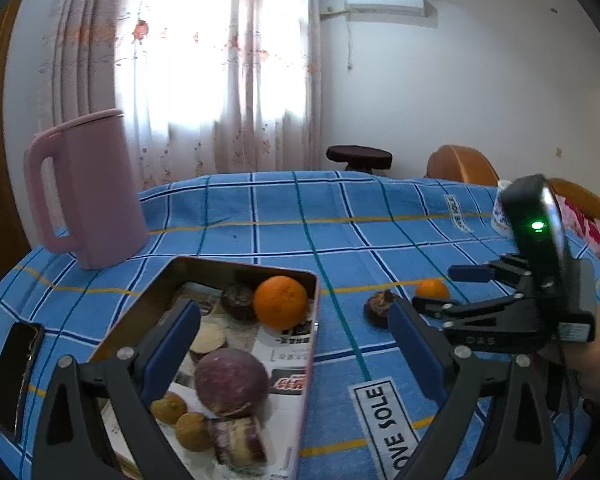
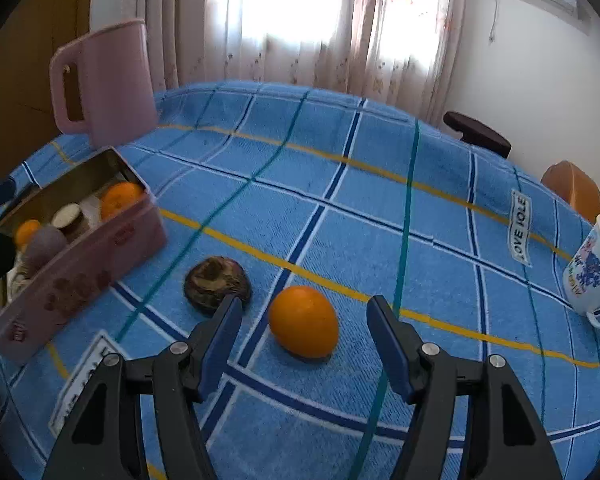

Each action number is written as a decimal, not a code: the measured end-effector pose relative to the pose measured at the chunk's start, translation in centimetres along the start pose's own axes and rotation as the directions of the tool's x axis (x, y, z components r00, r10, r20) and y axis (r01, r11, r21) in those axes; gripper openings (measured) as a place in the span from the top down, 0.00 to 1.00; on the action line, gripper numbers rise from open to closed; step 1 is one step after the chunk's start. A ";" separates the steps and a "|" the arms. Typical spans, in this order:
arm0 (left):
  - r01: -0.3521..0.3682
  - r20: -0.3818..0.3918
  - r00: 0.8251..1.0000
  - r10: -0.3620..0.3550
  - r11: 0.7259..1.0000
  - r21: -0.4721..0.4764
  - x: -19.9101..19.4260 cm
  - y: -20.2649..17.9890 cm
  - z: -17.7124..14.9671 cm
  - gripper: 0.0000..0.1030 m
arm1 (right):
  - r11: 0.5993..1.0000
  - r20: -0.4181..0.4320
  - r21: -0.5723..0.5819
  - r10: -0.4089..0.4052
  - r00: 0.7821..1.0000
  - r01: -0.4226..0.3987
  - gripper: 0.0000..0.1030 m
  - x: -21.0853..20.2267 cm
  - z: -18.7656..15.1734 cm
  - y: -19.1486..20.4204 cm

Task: Organize fruits
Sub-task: 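Grasp a second orange on the tablecloth with the right tool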

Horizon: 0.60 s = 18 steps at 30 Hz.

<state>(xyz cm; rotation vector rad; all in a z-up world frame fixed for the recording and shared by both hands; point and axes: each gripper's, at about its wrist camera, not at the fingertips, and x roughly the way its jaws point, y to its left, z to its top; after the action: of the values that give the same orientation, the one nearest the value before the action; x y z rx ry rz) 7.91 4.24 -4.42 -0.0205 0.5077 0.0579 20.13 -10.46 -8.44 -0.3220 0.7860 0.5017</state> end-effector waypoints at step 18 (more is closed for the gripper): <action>0.123 -0.203 0.974 -0.099 0.986 0.111 7.3 -7.6 1.1 0.22 | 0.992 0.163 0.129 -0.032 0.986 0.011 0.64 -5.3 -3.1 -4.4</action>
<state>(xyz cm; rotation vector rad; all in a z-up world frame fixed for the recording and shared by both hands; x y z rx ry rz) 15.31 -2.93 -6.97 0.0665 0.7063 -0.0865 17.51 -17.15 -6.18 -0.1673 0.6501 0.4491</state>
